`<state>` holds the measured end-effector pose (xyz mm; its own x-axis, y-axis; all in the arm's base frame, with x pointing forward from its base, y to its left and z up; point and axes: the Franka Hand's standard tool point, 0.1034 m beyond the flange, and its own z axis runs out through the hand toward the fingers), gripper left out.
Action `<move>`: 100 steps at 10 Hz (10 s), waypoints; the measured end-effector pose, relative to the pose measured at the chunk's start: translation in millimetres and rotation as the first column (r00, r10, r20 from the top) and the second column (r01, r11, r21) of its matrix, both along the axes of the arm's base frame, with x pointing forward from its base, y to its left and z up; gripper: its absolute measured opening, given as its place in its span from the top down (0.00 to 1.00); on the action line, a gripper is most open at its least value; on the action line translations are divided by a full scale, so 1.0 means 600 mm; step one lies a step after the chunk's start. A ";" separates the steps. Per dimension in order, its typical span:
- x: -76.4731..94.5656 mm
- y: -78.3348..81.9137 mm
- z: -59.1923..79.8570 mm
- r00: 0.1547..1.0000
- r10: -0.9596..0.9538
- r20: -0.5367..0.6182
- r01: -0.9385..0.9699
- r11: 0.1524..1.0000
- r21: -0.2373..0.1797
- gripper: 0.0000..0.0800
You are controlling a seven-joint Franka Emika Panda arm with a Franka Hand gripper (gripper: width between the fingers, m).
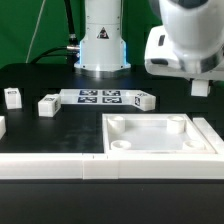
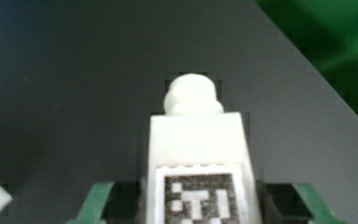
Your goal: Assemble one leg
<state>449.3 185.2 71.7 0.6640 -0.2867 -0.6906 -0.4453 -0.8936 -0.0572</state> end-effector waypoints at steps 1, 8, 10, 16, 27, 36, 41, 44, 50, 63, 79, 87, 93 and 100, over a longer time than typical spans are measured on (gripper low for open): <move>-0.002 -0.003 0.003 0.998 0.020 0.066 -0.018 1.000 -0.020 0.64; 0.039 -0.062 0.086 0.841 0.118 0.527 -0.025 0.983 -0.180 0.64; 0.047 -0.045 0.085 0.734 0.117 0.669 0.027 0.979 -0.200 0.64; 0.080 -0.032 0.101 0.490 0.300 0.818 -0.111 0.953 -0.283 0.64; 0.141 -0.112 0.080 0.382 0.474 0.794 -0.291 0.877 -0.383 0.64; 0.273 -0.122 0.043 0.304 0.519 0.799 -0.338 0.843 -0.419 0.64; 0.271 -0.117 0.036 0.300 0.523 0.798 -0.346 0.839 -0.420 0.64; 0.294 -0.132 0.027 0.286 0.535 0.795 -0.354 0.830 -0.431 0.64; 0.290 -0.111 0.013 0.272 0.531 0.803 -0.357 0.830 -0.428 0.64; 0.271 -0.136 -0.009 0.301 0.459 0.836 -0.242 0.884 -0.399 0.32; 0.276 -0.138 0.031 0.537 0.470 0.700 -0.375 0.877 -0.302 0.19; 0.297 -0.140 0.030 0.595 0.468 0.654 -0.395 0.879 -0.269 0.64; 0.300 -0.122 0.027 0.770 0.059 0.635 0.125 0.963 -0.240 0.64; 0.298 -0.122 0.026 0.676 -0.453 0.581 0.681 0.685 -0.258 0.64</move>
Offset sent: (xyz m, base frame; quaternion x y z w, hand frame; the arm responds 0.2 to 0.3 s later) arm 0.0079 -0.0231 0.0346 -0.0434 0.1263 -0.0698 0.9886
